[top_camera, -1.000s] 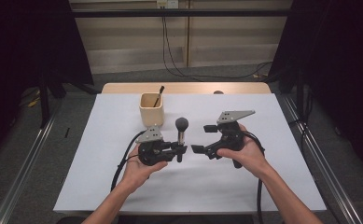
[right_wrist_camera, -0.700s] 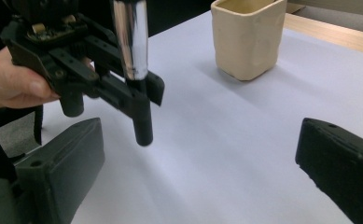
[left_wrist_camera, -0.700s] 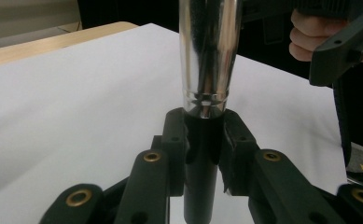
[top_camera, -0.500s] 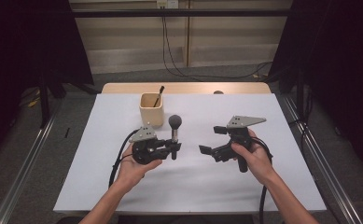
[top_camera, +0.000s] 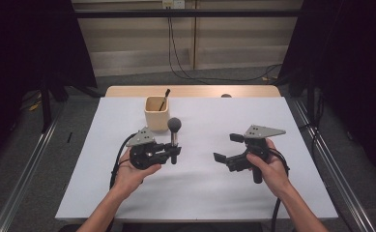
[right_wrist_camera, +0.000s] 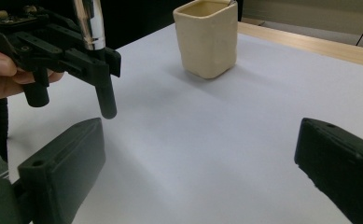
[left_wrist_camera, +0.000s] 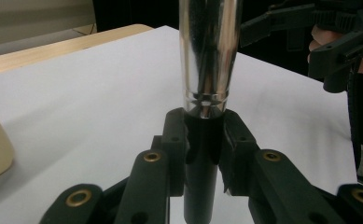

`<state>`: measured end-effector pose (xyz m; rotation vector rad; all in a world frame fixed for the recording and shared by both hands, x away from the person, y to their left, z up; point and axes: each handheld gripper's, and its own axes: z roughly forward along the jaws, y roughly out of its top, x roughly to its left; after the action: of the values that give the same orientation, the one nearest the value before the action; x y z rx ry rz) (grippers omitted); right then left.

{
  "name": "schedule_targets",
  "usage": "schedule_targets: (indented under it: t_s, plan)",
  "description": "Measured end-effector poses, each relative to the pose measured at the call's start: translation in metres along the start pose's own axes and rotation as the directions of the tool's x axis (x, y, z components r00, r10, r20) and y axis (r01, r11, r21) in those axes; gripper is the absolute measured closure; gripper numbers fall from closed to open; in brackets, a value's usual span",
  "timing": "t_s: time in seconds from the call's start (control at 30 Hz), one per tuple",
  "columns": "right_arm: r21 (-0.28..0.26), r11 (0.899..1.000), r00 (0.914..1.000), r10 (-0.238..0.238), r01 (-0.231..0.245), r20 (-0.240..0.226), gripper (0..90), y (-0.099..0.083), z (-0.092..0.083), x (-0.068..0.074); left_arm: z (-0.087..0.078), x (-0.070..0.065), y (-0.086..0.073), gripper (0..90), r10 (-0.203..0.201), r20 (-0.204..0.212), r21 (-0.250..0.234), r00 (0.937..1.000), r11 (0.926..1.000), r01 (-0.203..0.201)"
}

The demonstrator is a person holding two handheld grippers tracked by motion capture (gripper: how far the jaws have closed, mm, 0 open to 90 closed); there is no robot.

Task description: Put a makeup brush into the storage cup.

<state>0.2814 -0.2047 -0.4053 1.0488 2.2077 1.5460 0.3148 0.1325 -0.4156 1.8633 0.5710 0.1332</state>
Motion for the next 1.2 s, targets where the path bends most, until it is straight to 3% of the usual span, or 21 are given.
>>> schedule_targets:
  t_s: [0.33,0.87,1.2]
  plan:
    - [-0.036,0.999,0.9993,0.026,-0.025,0.028,1.4,-0.009,-0.01,-0.005,-0.009,0.005,0.0,74.6,-0.008,-0.013,-0.004,0.9999,1.0,0.008]
    - [-0.099,0.994,0.9891,0.06,-0.047,0.134,0.8,-0.029,-0.031,-0.014,-0.028,0.016,0.009,74.6,-0.016,-0.04,-0.021,0.999,0.9997,0.015]
    - [-0.111,0.993,0.9863,0.067,-0.05,0.151,0.8,-0.035,-0.035,-0.015,-0.039,0.023,0.012,74.6,-0.019,-0.067,-0.034,0.9975,0.9993,0.017]
